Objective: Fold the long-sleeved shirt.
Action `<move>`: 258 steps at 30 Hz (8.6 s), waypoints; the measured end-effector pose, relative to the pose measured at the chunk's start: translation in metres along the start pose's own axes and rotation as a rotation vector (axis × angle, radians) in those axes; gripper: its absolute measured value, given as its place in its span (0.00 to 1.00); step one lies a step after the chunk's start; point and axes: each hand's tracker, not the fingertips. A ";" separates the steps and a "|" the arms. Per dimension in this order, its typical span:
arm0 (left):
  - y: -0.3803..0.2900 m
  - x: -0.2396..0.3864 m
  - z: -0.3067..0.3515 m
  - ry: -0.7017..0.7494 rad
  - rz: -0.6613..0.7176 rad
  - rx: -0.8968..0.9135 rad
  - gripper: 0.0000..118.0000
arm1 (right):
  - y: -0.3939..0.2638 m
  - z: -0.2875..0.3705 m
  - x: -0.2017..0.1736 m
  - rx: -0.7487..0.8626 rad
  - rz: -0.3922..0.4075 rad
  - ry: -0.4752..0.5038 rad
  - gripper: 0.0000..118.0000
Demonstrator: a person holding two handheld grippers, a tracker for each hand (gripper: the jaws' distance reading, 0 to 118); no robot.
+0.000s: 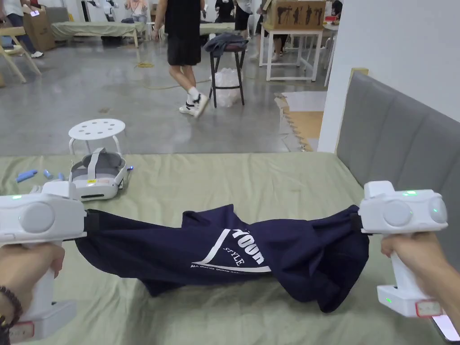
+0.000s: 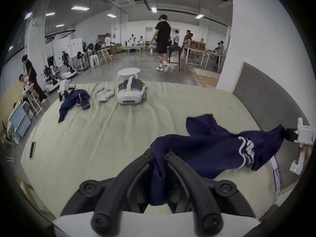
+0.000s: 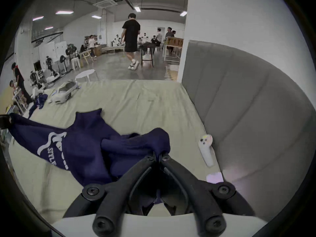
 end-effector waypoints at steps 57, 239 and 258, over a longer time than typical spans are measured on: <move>-0.208 -0.010 -0.002 0.050 0.023 -0.331 0.09 | -0.016 -0.049 -0.100 -0.246 0.261 0.224 0.12; -0.161 0.011 0.067 -0.142 0.072 -0.079 0.03 | -0.179 0.003 -0.102 -0.284 0.135 0.211 0.54; -0.058 0.003 -0.153 -0.047 0.097 -0.385 0.71 | -0.172 0.066 -0.040 -0.234 -0.001 0.228 0.04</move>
